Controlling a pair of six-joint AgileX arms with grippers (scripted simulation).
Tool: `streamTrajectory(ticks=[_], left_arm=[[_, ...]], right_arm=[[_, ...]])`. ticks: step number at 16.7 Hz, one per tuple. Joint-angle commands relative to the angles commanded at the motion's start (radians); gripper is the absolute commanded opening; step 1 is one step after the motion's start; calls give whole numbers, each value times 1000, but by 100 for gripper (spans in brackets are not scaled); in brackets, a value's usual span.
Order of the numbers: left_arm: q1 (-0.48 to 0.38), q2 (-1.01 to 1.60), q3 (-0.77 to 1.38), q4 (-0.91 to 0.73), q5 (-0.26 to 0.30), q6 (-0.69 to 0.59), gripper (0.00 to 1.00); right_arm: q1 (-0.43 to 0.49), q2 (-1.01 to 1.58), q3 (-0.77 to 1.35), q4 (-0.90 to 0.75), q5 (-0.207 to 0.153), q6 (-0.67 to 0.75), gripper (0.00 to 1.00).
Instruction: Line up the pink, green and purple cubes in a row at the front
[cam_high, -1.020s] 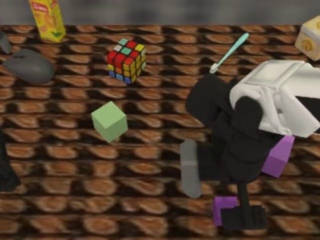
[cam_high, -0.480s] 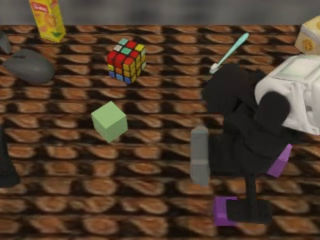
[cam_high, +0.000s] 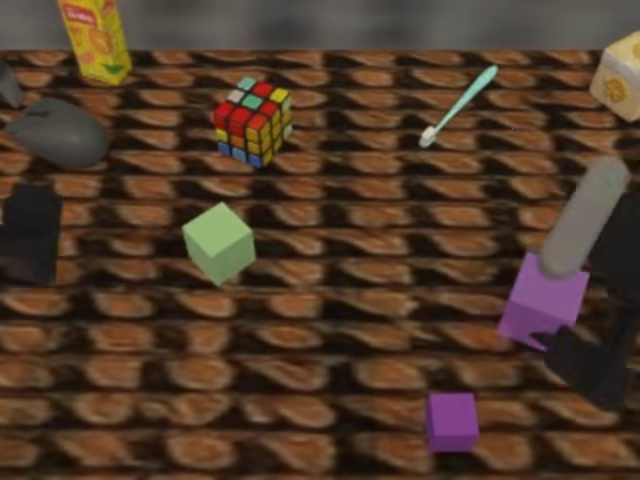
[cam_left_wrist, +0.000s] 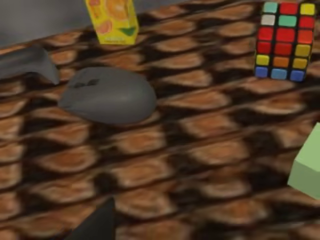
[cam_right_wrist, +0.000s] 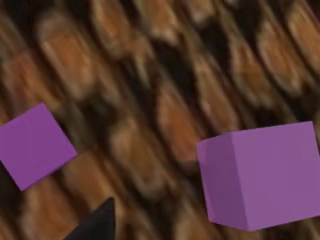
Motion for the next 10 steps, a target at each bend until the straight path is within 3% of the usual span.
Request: streamTrajectory(ticks=[5,10], left_arm=[[-91,608,449,-307,0,119,100],[-172,1101,840,-570,3,223,100]], right_arm=[[-198,-460,-326,237,-8,210,100],[-353,-832,-599,439,10,392,100]])
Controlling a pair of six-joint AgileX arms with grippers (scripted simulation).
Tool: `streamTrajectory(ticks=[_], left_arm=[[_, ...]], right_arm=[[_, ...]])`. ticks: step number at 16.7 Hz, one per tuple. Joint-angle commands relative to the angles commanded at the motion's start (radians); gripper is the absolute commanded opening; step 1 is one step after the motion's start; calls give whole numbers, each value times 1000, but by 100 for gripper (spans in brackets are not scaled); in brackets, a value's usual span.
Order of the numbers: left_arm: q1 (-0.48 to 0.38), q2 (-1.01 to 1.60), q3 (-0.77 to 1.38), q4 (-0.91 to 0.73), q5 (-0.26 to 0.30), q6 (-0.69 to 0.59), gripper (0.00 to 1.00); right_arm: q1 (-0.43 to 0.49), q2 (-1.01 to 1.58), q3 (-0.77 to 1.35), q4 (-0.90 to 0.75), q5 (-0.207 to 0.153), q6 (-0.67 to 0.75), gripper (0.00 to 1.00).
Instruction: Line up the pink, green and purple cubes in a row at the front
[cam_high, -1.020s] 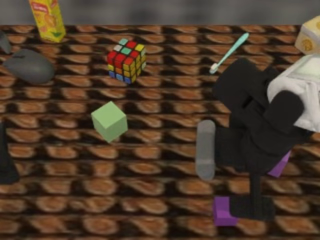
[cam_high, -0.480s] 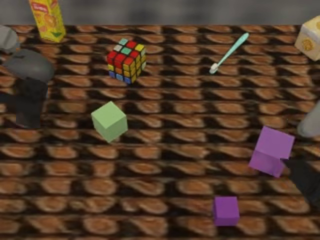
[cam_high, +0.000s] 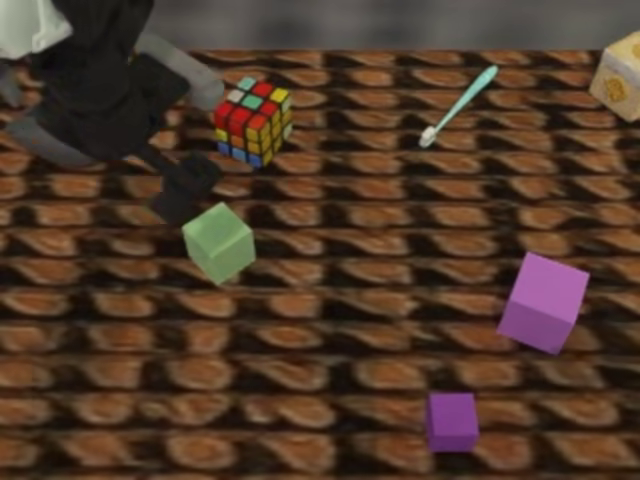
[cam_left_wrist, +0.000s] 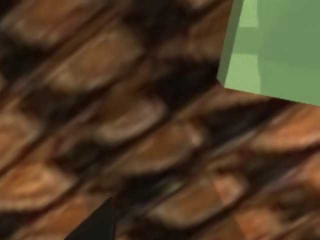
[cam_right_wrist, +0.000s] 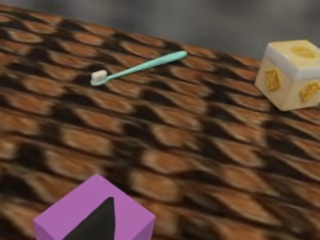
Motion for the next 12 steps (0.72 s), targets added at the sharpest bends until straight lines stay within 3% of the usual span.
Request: streamTrajectory(ticks=[6,12], left_arm=[[-58,330,323,-175,1,75,100],[-67,383,376,-199,1,86,100]], right_arm=[[-105,-261,-178,167,37,139,100],[-119,-305,-201,193,44,161,100]])
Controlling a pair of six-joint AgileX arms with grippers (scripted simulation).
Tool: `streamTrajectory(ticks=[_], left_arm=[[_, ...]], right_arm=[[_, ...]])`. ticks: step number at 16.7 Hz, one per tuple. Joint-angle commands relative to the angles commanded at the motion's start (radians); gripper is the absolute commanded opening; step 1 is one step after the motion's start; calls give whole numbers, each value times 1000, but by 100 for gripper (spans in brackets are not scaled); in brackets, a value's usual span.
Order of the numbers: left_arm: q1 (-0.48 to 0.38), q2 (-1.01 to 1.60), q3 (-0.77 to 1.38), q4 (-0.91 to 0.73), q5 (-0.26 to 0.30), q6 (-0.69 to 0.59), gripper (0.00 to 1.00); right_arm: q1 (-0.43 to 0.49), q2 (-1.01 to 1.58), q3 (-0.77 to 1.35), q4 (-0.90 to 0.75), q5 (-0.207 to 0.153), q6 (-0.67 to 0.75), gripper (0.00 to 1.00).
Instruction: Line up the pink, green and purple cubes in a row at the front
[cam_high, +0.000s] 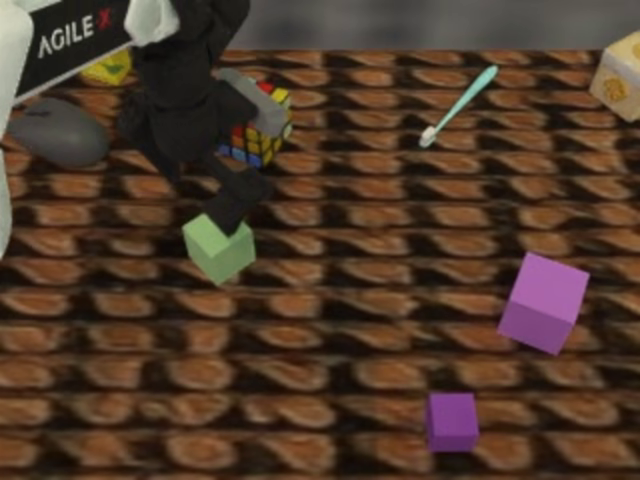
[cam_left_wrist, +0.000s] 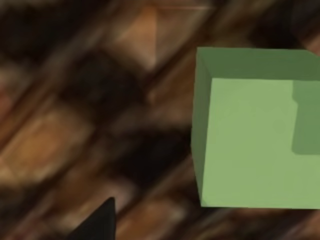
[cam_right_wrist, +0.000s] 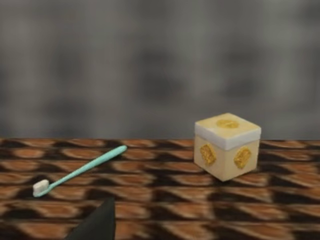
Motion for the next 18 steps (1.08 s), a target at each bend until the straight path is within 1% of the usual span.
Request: streamTrajectory(ticks=[4,10,15,18], left_arm=[[3,11,-35,42,0,2,100],[2,90,-179,274,1,2,100],[1,101,-194,295,1,3,100],[1,101,-194,295,1,3,77]], right_arm=[[0,0,0,0,0,0,100],[0,0,0,0,0,0,100],[0,0,0,0,0,0,100],[0,0,0,0,0,0,100]])
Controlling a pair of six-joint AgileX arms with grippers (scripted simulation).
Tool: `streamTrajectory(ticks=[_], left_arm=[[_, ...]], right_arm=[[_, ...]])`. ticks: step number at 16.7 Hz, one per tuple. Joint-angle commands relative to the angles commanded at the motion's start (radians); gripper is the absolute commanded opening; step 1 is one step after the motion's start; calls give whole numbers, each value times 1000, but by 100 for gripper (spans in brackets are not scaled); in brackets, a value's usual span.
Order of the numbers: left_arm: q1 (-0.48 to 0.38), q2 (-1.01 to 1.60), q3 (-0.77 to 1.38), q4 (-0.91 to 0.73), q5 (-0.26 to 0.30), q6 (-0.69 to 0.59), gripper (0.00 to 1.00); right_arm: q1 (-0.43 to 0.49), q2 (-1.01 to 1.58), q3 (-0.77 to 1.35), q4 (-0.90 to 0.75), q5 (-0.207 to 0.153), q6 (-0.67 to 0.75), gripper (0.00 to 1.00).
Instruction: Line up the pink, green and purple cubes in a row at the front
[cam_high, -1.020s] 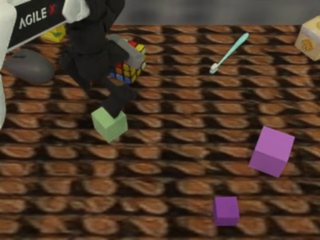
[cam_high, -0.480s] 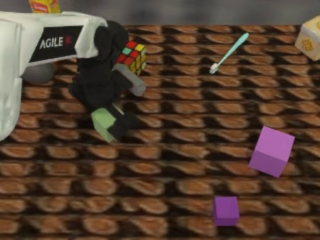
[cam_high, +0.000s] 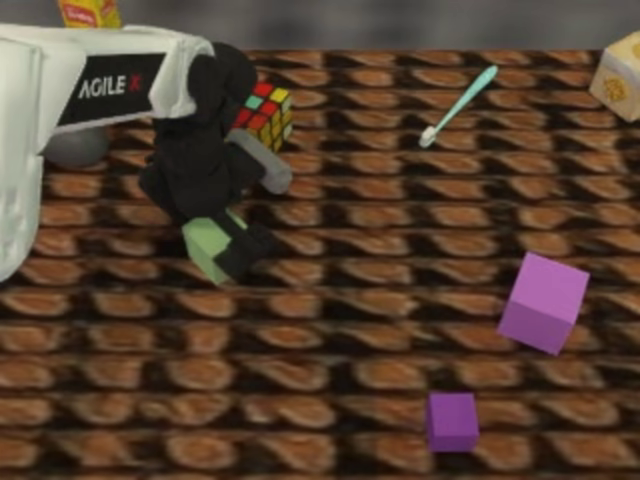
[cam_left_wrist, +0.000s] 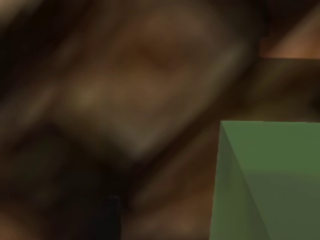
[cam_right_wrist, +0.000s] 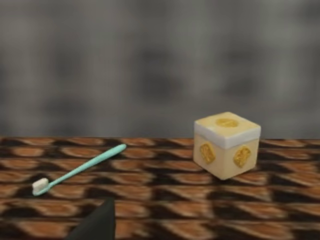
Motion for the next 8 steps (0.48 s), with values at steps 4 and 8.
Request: streamTrajectory(ticks=[4,8], left_arm=[[0,0,0,0,0,0,47],[0,0,0,0,0,0,17]], right_arm=[[0,0,0,0,0,0,100],[0,0,0,0,0,0,100]])
